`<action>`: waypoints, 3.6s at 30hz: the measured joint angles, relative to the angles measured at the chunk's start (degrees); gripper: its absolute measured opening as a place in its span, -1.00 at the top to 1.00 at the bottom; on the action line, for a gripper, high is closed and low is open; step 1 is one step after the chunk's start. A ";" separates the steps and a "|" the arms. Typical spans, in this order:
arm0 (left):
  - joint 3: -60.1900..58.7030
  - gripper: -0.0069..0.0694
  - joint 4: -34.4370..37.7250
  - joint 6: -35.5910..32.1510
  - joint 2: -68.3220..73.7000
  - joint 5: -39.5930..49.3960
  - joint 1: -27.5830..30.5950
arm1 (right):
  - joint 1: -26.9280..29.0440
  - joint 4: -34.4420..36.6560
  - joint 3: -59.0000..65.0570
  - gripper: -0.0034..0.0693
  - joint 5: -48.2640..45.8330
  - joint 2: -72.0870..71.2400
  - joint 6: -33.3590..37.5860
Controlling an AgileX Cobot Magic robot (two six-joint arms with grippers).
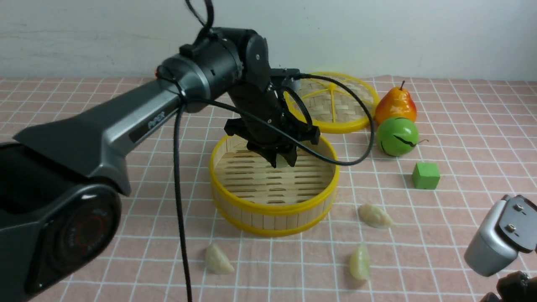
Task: Put the dumplings into the steamer on the table with the pink tablecloth.
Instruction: 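Place the dumpling into the bamboo steamer basket with the left gripper, then reach for and grasp a dumpling on the table with the left gripper, then place the dumpling into the bamboo steamer basket with the left gripper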
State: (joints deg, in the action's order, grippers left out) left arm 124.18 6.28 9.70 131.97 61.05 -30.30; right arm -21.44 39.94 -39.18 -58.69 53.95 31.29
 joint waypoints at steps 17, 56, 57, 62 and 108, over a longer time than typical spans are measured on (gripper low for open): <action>2.02 -0.65 -7.52 4.97 1.76 -0.29 -2.26 | 0.00 -1.79 0.00 0.72 0.90 0.00 0.00; -58.00 -0.53 -10.14 27.33 -27.51 -20.48 -2.26 | 0.00 -2.38 0.00 0.63 4.94 0.00 1.95; -58.00 -0.46 -10.14 27.47 -25.90 -20.55 -2.26 | 0.00 -2.38 0.00 0.62 4.60 0.00 1.95; -58.00 -0.06 -10.35 27.47 -24.47 -20.21 -2.26 | 0.00 -2.38 0.00 0.61 3.86 0.00 1.95; -12.44 0.34 -11.01 6.92 -3.22 -4.67 2.50 | 0.00 -2.60 0.00 0.54 3.32 0.00 0.93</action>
State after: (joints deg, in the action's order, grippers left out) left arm 111.74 -4.73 16.62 128.75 56.38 -27.80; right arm -21.44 37.34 -39.18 -55.36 53.95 32.22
